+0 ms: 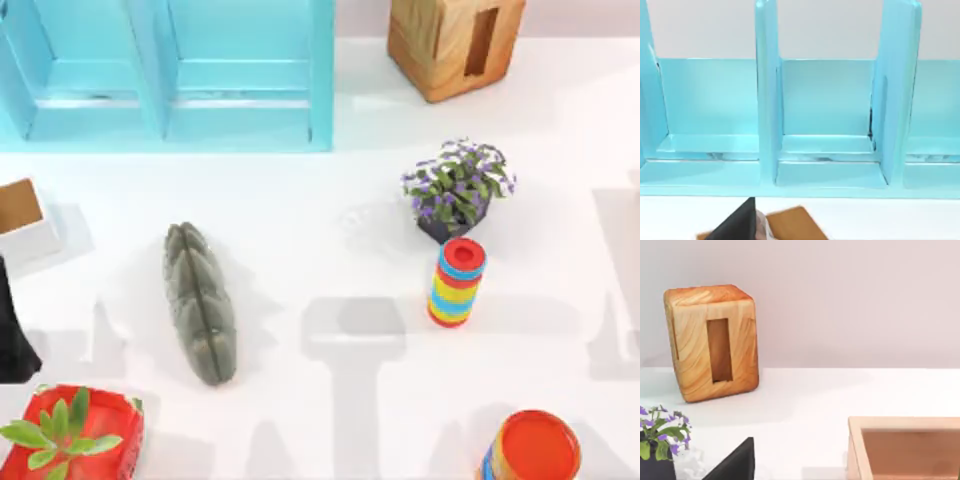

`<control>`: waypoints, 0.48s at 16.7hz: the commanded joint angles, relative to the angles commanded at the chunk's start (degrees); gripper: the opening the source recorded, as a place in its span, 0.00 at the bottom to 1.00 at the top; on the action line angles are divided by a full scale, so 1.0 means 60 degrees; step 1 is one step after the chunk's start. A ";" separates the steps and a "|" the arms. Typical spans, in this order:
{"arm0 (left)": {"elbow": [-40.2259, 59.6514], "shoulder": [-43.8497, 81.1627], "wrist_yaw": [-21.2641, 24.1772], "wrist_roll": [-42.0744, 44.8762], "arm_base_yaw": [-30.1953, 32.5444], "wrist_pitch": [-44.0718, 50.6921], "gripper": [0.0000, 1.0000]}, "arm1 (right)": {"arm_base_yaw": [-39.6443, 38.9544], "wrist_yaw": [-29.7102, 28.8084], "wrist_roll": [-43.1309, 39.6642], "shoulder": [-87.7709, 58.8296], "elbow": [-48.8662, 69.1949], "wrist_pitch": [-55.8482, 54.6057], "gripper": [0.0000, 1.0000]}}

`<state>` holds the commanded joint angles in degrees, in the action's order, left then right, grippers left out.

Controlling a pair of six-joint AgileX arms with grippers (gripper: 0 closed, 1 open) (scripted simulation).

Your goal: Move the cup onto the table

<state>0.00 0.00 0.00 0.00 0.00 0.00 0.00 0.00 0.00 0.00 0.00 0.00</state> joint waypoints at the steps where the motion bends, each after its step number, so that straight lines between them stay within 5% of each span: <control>1: 0.0000 0.0000 0.0000 0.0000 0.0000 0.0000 1.00 | 0.0000 0.0000 0.0000 0.0001 0.0003 0.0000 1.00; 8: 0.0000 0.0000 0.0000 0.0000 0.0000 0.0000 1.00 | 0.1204 -0.0013 -0.1206 -0.2170 0.2117 0.2082 1.00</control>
<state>0.00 0.00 0.00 0.00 0.00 0.00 7.22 -0.08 -7.24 -13.02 12.70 12.49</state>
